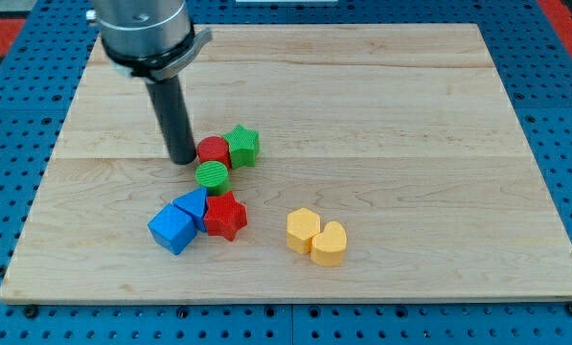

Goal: Separate the triangle and green circle from each other

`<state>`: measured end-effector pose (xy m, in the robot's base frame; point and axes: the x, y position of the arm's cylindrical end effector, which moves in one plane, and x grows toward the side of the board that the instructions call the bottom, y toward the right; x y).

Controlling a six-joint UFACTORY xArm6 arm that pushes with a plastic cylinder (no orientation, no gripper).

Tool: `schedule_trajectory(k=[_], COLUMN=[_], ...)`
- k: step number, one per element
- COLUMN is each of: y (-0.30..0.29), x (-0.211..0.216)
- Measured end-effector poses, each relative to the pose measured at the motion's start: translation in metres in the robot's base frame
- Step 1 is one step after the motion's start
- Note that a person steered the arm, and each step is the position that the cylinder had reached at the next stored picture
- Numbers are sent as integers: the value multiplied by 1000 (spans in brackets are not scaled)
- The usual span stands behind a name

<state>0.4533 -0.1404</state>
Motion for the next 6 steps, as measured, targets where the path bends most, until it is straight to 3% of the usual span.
schedule_trajectory(k=[1, 3, 6], y=[-22, 45, 72], x=[36, 77, -9])
